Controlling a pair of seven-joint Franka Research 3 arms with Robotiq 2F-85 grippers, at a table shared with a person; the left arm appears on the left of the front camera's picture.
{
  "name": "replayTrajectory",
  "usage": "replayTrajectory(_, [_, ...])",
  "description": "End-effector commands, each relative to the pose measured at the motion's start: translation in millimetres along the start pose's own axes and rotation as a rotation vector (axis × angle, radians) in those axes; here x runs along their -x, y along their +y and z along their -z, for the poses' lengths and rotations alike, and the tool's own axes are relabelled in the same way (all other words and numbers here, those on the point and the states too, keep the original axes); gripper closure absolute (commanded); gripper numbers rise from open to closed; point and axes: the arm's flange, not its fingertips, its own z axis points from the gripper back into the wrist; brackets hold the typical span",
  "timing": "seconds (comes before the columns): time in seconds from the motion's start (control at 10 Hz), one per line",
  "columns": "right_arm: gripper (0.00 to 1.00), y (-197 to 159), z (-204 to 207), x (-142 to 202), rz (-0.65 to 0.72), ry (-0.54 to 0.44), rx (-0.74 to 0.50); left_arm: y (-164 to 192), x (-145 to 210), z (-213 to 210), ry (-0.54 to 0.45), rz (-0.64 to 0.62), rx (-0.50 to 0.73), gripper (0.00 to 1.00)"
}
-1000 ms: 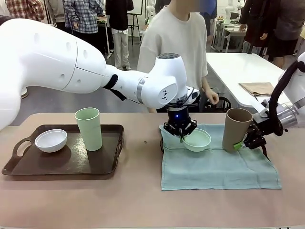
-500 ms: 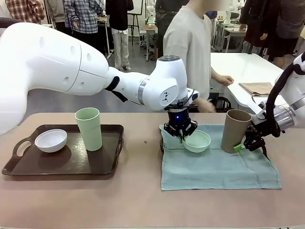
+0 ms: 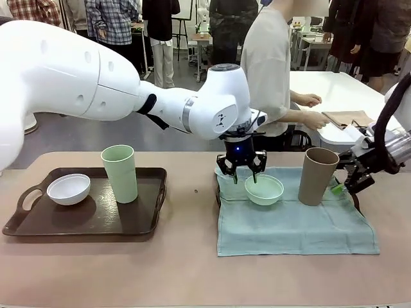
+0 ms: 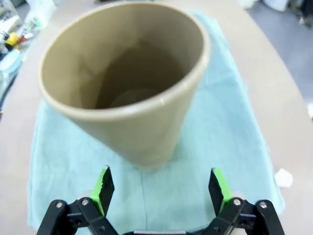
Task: Set up a tray with a mat and arrange the tableware.
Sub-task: Place the Picnic Bowl and Reusable plastic cup back onto the Handle tray in front of the human's position.
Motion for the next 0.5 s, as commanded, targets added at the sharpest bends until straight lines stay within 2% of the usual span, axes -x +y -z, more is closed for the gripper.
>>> replayTrajectory(0.0, [0.00, 7.7, -14.6, -12.0, 0.135, 0.113, -0.007, 17.8, 16.6, -20.6, -0.003, -0.024, 0.013, 0.00])
replayTrajectory(0.1, [0.00, 14.2, -24.6, -26.1, 0.209, 0.191, 0.012, 22.8, 23.9, -29.6, -0.005, -0.018, 0.031, 0.37])
replayTrajectory(0.4, [0.00, 43.3, -48.7, -104.9, 0.474, 0.330, 0.143, 37.5, 47.6, -76.0, -0.031, 0.016, 0.009, 0.37])
